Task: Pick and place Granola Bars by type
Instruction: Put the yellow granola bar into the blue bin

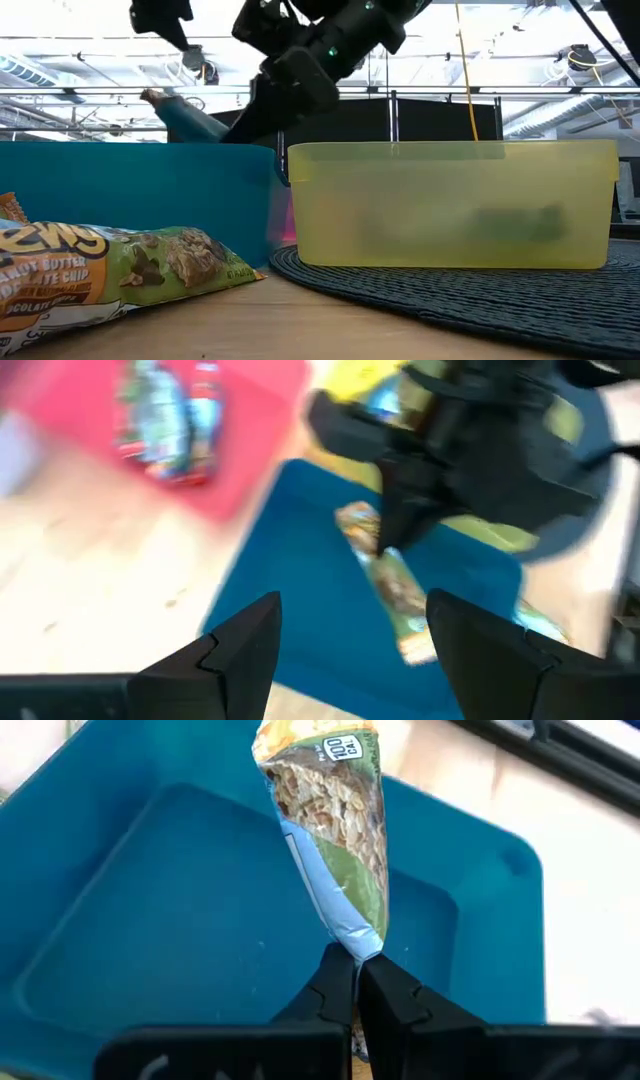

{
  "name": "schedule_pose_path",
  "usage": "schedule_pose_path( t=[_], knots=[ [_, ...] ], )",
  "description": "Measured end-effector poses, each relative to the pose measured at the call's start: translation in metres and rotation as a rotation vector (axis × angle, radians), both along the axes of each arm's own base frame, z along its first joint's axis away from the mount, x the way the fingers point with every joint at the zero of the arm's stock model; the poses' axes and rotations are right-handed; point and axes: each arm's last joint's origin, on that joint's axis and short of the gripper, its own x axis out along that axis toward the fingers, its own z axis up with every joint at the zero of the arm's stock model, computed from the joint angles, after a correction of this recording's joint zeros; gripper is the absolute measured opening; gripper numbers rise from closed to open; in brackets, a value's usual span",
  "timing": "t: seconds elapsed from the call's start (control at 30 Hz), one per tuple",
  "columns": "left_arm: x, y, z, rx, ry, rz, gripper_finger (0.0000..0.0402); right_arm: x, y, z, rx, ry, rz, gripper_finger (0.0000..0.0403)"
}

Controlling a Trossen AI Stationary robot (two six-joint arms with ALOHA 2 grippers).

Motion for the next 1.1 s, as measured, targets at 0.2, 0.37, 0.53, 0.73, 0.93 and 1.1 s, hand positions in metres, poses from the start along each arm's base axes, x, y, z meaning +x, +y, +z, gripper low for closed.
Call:
schedule_pose_path(
  t=[0.2, 0.37, 0.53, 0.73, 0.93, 1.1],
  knots=[
    [-0.019, 0.006, 0.002, 0.076, 0.067, 0.116, 0.0255, 0.005, -0.012, -0.015, 0.013, 0.015, -0.001, 0.0000],
    [-0.032, 0.008, 0.003, 0.103, 0.117, 0.111, 0.0255, 0.008, -0.019, -0.024, 0.025, 0.035, -0.007, 0.0000],
    [-0.044, 0.009, 0.009, 0.114, 0.094, 0.102, 0.0255, 0.009, -0.019, -0.035, 0.048, 0.071, -0.001, 0.0000],
    [-0.056, 0.011, 0.017, 0.128, 0.042, 0.092, 0.0255, 0.007, -0.016, -0.043, 0.084, 0.121, 0.005, 0.0022],
    [-0.064, 0.012, 0.020, 0.123, 0.019, 0.076, 0.0255, 0.008, -0.013, -0.038, 0.108, 0.095, -0.009, 0.0075],
    [-0.065, 0.005, 0.020, 0.026, 0.023, 0.009, 0.0255, 0.002, -0.009, -0.010, 0.135, 0.048, -0.023, 0.0113]
  ],
)
